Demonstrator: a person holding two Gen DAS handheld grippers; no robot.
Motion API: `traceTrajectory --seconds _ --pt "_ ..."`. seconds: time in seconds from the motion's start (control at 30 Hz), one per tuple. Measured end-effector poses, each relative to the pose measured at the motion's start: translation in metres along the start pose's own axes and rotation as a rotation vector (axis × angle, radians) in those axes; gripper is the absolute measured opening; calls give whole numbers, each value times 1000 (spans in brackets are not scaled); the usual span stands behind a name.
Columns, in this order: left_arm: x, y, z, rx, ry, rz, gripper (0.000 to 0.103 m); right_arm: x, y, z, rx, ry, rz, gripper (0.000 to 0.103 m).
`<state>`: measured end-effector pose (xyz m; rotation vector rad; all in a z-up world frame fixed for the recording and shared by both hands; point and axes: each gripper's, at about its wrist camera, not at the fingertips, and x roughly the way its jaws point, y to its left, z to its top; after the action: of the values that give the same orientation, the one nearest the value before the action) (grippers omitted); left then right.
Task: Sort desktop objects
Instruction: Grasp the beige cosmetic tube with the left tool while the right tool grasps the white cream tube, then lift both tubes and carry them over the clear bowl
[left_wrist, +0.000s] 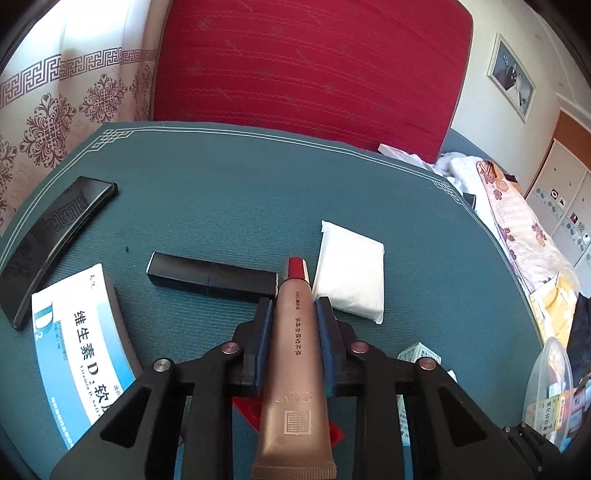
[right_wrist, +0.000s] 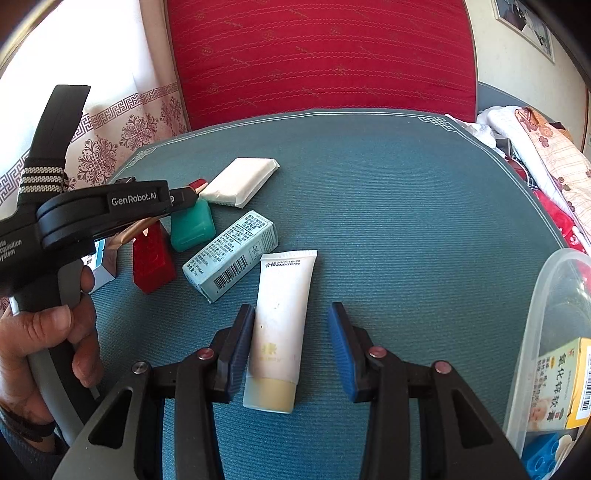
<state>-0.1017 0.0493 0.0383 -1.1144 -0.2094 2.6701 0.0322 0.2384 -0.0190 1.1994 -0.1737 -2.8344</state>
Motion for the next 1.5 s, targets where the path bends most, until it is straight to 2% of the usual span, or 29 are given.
traceTrajectory --seconds 0.27,0.57,0.77,0.93,1.17,1.2,1.23,1.27,1.37,1.43,1.5 --pt "-16 5 -8 -35 -4 -4 26 -1 -2 -1 14 -4 16 44" --pt "-38 -10 -9 -9 -65 -42 26 -2 -3 -1 34 -9 26 40" --pt "-35 -12 -8 38 -77 16 26 -1 -1 0 33 -9 22 40" --pt "-21 -8 -9 26 -17 30 26 -1 -1 0 33 -9 22 40" --pt "-16 -9 -12 53 -27 60 26 0 0 0 36 -9 24 40" --pt "-15 -9 -12 56 -27 67 28 0 0 0 37 -9 25 40" --pt "-13 -9 -11 54 -18 75 36 0 0 0 38 -9 26 40" --pt "-9 -7 -12 45 2 80 40 1 0 0 38 -9 26 40" --pt "-8 0 -13 16 1 76 43 2 -1 0 38 -9 25 40" --pt "-8 6 -12 -21 11 45 39 2 0 0 38 -9 25 40" --pt "-9 8 -11 -29 9 27 23 2 0 0 39 -10 25 40"
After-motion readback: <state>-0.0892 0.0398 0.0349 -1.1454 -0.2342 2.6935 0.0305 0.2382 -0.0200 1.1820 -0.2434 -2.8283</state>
